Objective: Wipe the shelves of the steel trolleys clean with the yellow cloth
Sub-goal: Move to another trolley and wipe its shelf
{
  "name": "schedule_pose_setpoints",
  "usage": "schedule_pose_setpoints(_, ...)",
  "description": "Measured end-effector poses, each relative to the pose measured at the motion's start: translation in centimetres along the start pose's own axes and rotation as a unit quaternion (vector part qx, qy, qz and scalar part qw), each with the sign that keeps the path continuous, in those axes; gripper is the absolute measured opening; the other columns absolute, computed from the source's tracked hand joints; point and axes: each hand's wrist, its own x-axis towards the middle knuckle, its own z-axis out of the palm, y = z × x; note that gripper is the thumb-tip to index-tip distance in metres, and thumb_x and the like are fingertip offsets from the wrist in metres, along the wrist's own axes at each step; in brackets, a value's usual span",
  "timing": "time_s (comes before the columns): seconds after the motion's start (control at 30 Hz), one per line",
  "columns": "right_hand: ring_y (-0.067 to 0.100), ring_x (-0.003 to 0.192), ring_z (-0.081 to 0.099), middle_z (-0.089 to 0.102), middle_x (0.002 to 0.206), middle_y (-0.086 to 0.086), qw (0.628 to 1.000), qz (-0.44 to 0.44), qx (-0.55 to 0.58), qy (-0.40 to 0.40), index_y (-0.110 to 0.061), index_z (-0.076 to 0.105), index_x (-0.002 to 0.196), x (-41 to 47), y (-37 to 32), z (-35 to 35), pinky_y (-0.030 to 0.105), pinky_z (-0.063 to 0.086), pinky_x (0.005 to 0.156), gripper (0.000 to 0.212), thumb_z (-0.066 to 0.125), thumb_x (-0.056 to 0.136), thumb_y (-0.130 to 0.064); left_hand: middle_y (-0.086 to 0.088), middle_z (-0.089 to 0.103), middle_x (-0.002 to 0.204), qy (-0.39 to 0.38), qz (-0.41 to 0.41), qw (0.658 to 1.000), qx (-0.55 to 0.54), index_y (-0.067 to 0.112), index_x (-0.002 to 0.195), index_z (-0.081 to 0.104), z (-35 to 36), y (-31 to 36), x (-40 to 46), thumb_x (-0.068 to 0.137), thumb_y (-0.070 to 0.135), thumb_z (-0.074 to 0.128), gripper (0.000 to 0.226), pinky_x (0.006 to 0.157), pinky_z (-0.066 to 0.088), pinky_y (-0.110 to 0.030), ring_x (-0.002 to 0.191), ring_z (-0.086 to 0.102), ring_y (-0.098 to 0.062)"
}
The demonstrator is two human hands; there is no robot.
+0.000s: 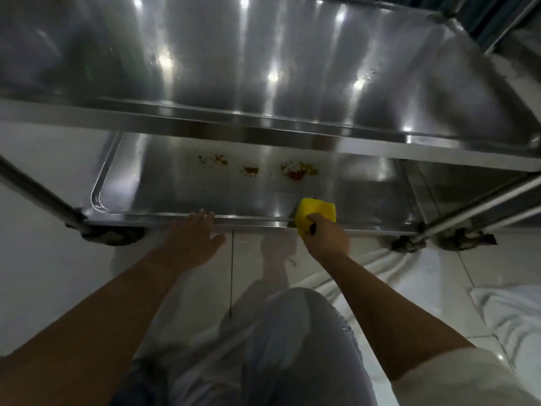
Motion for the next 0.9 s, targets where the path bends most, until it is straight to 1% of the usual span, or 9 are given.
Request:
schedule_pose_setpoints(0.1,0.034,0.095,0.061,0.067,0.102,0.009,0.999,-0.035,-0.020,-0.003,-0.023,0.057,0.115,0.1,-0.7,1.7,0.034,0.045,0.072,0.030,0.058,0.086,-0.028,-0.007,0.012,0.161,0.017,-0.006,1.000,-0.009,0.016,0.153,0.017,1.2,-0.5,0.1,0.099,0.049,0.037,0.067,0.118,0.013,-0.039,0.147,0.014,-0.022)
schedule_pose_setpoints(0.27,0.036,0.095,0.060,0.066,0.098,0.014,0.993,-0.061,0.052,0.082,-0.015,0.062,0.112,1.5,-0.9,3.1,0.041,0.051,0.077,0.032,0.062,0.082,-0.025,-0.009,0.007,0.161,0.029,-0.022,0.999,0.000,0.014,0.153,0.012,2.0,-1.6,3.1,0.095,0.059,0.037,0.078,0.119,0.013,-0.043,0.148,0.010,-0.024)
schedule_pose_setpoints(0.33,0.035,0.117,0.050,0.058,0.120,0.013,0.996,-0.047,0.024,0.077,-0.016,0.052,0.128,2.0,-1.0,4.6,0.047,0.041,0.098,0.049,0.059,0.084,-0.037,-0.010,0.003,0.161,0.040,-0.039,0.998,-0.011,0.011,0.153,0.007,2.5,-1.0,4.7,0.091,0.066,0.038,0.088,0.119,0.011,-0.047,0.148,0.006,-0.025)
schedule_pose_setpoints(0.37,0.033,0.131,0.038,0.047,0.137,0.012,0.997,-0.040,-0.015,0.067,-0.017,0.040,0.139,2.2,-0.9,5.4,0.049,0.029,0.109,0.060,0.054,0.087,-0.044,-0.011,0.002,0.161,0.051,-0.047,0.997,-0.015,0.010,0.153,0.005,2.9,-0.5,5.5,0.089,0.068,0.037,0.092,0.118,0.009,-0.049,0.148,0.004,-0.026)
schedule_pose_setpoints(0.43,0.027,0.145,0.012,0.019,0.157,0.007,0.995,-0.035,-0.068,0.064,-0.019,0.020,0.150,2.6,-0.2,6.6,0.050,0.010,0.117,0.069,0.041,0.093,-0.052,-0.014,-0.003,0.161,0.065,-0.061,0.996,-0.023,0.009,0.153,0.000,3.9,0.6,6.9,0.087,0.072,0.032,0.097,0.117,0.005,-0.051,0.148,0.000,-0.028)
schedule_pose_setpoints(0.5,0.024,0.147,0.003,0.009,0.160,0.005,0.994,-0.024,-0.070,0.076,-0.021,0.013,0.151,3.4,1.4,6.6,0.050,0.003,0.118,0.066,0.035,0.096,-0.051,-0.017,-0.004,0.160,0.064,-0.078,0.994,-0.034,0.007,0.152,-0.003,5.0,1.3,8.0,0.086,0.075,0.026,0.099,0.117,0.004,-0.052,0.148,-0.001,-0.031)
schedule_pose_setpoints(0.63,0.026,0.147,0.005,0.012,0.160,0.006,0.991,0.068,-0.056,0.098,-0.020,0.015,0.151,6.3,5.7,4.1,0.053,0.004,0.117,0.063,0.035,0.097,-0.045,-0.023,0.000,0.159,0.050,-0.117,0.991,-0.033,0.003,0.151,0.002,6.1,2.3,9.5,0.085,0.077,0.022,0.102,0.116,0.009,-0.056,0.145,0.002,-0.042)
schedule_pose_setpoints(0.77,0.026,0.147,0.003,0.011,0.160,0.007,0.984,0.154,-0.014,0.090,-0.018,0.015,0.151,8.9,8.9,1.8,0.056,0.003,0.116,0.066,0.036,0.095,-0.048,-0.023,-0.006,0.158,0.055,-0.121,0.990,-0.037,0.003,0.151,-0.003,6.6,3.9,10.9,0.082,0.079,0.019,0.105,0.113,0.012,-0.064,0.144,-0.003,-0.047)
schedule_pose_setpoints(0.9,0.025,0.147,0.003,0.013,0.160,0.005,0.986,0.119,-0.028,0.111,-0.020,0.020,0.150,10.3,7.0,3.3,0.055,-0.001,0.115,0.068,0.034,0.094,-0.056,-0.025,-0.003,0.158,0.088,-0.132,0.987,-0.038,0.002,0.151,0.001,7.7,6.8,12.2,0.079,0.084,0.018,0.110,0.110,0.008,-0.067,0.144,-0.003,-0.047)
